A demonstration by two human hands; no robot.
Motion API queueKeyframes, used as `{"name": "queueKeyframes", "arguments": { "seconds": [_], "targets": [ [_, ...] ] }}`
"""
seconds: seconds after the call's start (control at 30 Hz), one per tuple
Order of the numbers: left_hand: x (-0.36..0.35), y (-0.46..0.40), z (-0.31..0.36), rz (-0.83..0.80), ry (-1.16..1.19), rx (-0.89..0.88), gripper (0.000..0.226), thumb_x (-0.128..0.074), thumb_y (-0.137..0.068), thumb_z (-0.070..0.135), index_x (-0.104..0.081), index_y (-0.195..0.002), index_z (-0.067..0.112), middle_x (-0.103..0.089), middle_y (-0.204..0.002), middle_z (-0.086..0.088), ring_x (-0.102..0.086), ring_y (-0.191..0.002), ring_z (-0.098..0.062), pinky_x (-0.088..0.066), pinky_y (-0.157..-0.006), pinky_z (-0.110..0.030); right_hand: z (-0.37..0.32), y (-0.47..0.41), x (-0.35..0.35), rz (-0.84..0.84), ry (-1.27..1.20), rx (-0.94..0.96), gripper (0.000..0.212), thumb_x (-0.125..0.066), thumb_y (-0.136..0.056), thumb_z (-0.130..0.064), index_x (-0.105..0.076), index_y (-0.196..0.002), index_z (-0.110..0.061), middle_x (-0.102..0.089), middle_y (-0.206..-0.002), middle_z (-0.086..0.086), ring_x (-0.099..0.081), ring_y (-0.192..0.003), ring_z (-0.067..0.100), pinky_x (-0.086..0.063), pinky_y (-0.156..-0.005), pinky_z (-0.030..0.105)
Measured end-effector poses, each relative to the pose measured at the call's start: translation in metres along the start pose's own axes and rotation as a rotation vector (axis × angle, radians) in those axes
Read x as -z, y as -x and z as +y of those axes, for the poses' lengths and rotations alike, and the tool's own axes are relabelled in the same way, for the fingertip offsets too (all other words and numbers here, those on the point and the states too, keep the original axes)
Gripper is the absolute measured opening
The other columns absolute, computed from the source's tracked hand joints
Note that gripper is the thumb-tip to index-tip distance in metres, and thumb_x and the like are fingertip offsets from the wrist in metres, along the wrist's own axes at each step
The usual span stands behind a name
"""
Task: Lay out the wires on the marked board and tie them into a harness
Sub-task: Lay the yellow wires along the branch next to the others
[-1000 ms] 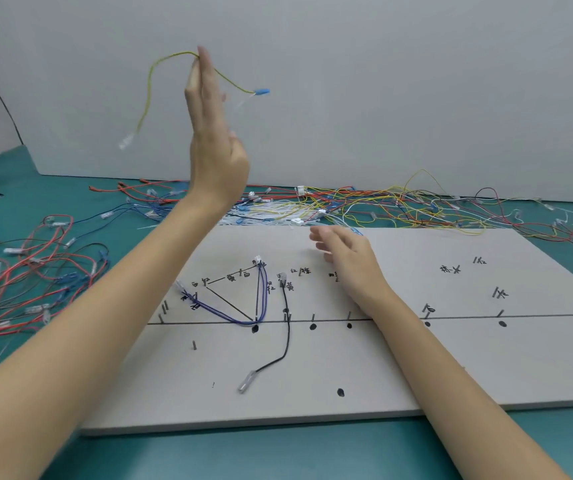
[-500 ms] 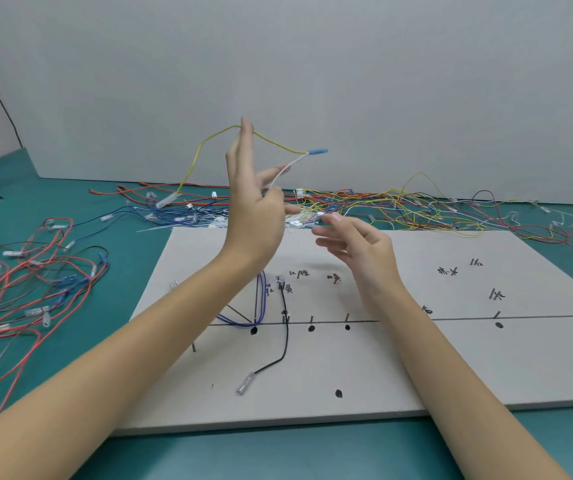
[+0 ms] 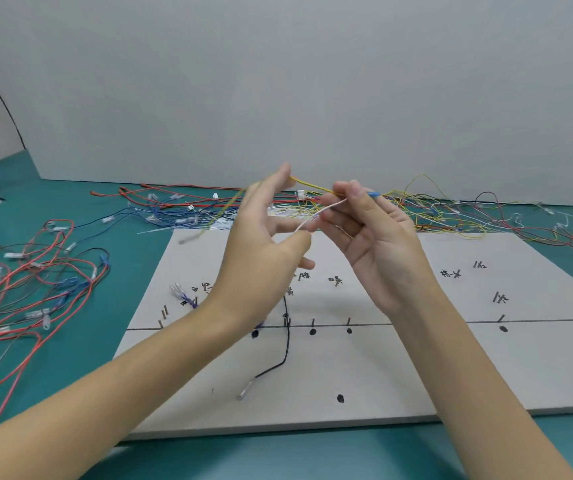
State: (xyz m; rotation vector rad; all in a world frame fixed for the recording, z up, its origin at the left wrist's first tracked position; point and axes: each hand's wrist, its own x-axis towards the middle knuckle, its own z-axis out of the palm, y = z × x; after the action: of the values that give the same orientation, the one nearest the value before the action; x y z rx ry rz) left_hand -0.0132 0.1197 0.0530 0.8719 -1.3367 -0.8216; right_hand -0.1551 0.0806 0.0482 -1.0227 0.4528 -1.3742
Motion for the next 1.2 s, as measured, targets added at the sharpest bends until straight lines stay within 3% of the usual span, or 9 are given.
{"name": "queueKeyframes", "arguments": {
  "seconds": [0.13,0.23,0.37,0.47,0.6,0.8,0.97,1.07,1.2],
  "targets": [
    [0.013,0.001,0.007,0.089,-0.355,-0.129,0.049,-0.066,-0.080,0.000,-0.061,-0.119,0.029,-0.055,-0.097,0.008,-0.057,-0.079,-0.001,-0.047,-0.063,-0.020,-0.005,-0.001,0.002,-0.037,-0.051,-0.079,0.016,-0.064,-0.082,-0.021,-0.078,-0.083,-0.012,-0.074,-0.083,0.006,-0.070,-0.071,0.014,-0.057,-0.071,0.025],
    [0.016,0.009,0.009,0.086,-0.691,-0.284,0.036,-0.072,-0.077,0.026,-0.065,-0.112,0.029,-0.045,-0.094,0.008,-0.046,-0.092,-0.009,-0.036,-0.078,-0.015,-0.005,0.001,0.002,-0.032,-0.057,-0.121,0.016,-0.065,-0.080,-0.019,-0.079,-0.085,-0.013,-0.074,-0.080,0.004,-0.069,-0.067,0.011,-0.056,-0.067,0.023],
    [0.018,0.014,0.015,0.136,-1.047,-0.382,0.029,-0.065,-0.078,0.052,-0.068,-0.098,0.031,-0.046,-0.099,0.008,-0.034,-0.095,-0.013,-0.029,-0.082,-0.028,-0.003,0.003,0.001,-0.039,-0.099,-0.154,0.017,-0.065,-0.079,-0.018,-0.080,-0.088,-0.015,-0.073,-0.077,0.002,-0.068,-0.065,0.008,-0.056,-0.064,0.020],
    [0.025,0.008,0.024,-0.068,-0.648,-0.073,0.022,-0.069,-0.084,0.044,-0.064,-0.080,0.024,-0.065,-0.077,0.008,-0.054,-0.064,-0.007,-0.042,-0.061,-0.020,-0.002,0.002,0.001,-0.069,-0.127,-0.179,0.017,-0.064,-0.081,-0.017,-0.079,-0.086,-0.014,-0.073,-0.079,0.004,-0.070,-0.066,0.010,-0.056,-0.065,0.020],
    [0.028,0.012,0.025,-0.248,-0.148,0.356,0.021,-0.070,-0.079,0.039,-0.062,-0.078,0.019,-0.069,-0.061,-0.005,-0.030,-0.028,-0.010,-0.026,-0.032,-0.012,0.001,0.000,0.004,-0.105,-0.073,-0.196,0.022,-0.060,-0.085,-0.027,-0.078,-0.087,-0.014,-0.073,-0.081,0.006,-0.070,-0.069,0.013,-0.056,-0.068,0.024],
    [0.059,0.016,0.014,-0.258,-0.051,0.490,0.028,-0.058,-0.079,0.047,-0.069,-0.068,0.023,-0.028,-0.034,0.005,-0.018,-0.035,-0.009,-0.019,-0.035,-0.015,0.012,-0.002,0.009,-0.066,0.133,-0.288,0.021,-0.059,-0.090,-0.021,-0.072,-0.094,-0.005,-0.066,-0.076,0.005,-0.066,-0.071,0.014,-0.058,-0.075,0.028],
    [0.084,0.023,-0.010,-0.244,-0.103,0.634,0.029,-0.052,-0.092,0.035,-0.062,-0.077,0.012,-0.027,-0.036,0.004,-0.040,-0.045,-0.013,-0.044,-0.050,-0.018,0.031,-0.001,0.005,0.034,0.313,-0.340,0.013,-0.064,-0.090,-0.007,-0.070,-0.095,0.003,-0.063,-0.072,0.007,-0.062,-0.065,0.013,-0.059,-0.072,0.025],
    [0.097,0.028,-0.016,-0.217,-0.048,0.695,0.027,-0.051,-0.091,0.033,-0.061,-0.081,0.010,-0.024,-0.039,0.005,-0.025,-0.031,-0.008,-0.027,-0.032,-0.015,0.040,-0.006,0.000,0.121,0.448,-0.304,0.010,-0.068,-0.088,-0.005,-0.070,-0.092,0.004,-0.061,-0.070,0.010,-0.060,-0.061,0.014,-0.060,-0.070,0.026],
    [0.104,0.034,-0.021,-0.300,-0.218,0.607,0.034,-0.046,-0.098,0.034,-0.063,-0.077,0.013,-0.028,-0.040,0.000,-0.017,-0.029,-0.009,-0.018,-0.033,-0.012,0.045,-0.022,-0.004,0.201,0.411,-0.324,0.010,-0.068,-0.086,0.001,-0.069,-0.095,0.005,-0.062,-0.072,0.012,-0.061,-0.062,0.016,-0.061,-0.070,0.027]
  ]
}}
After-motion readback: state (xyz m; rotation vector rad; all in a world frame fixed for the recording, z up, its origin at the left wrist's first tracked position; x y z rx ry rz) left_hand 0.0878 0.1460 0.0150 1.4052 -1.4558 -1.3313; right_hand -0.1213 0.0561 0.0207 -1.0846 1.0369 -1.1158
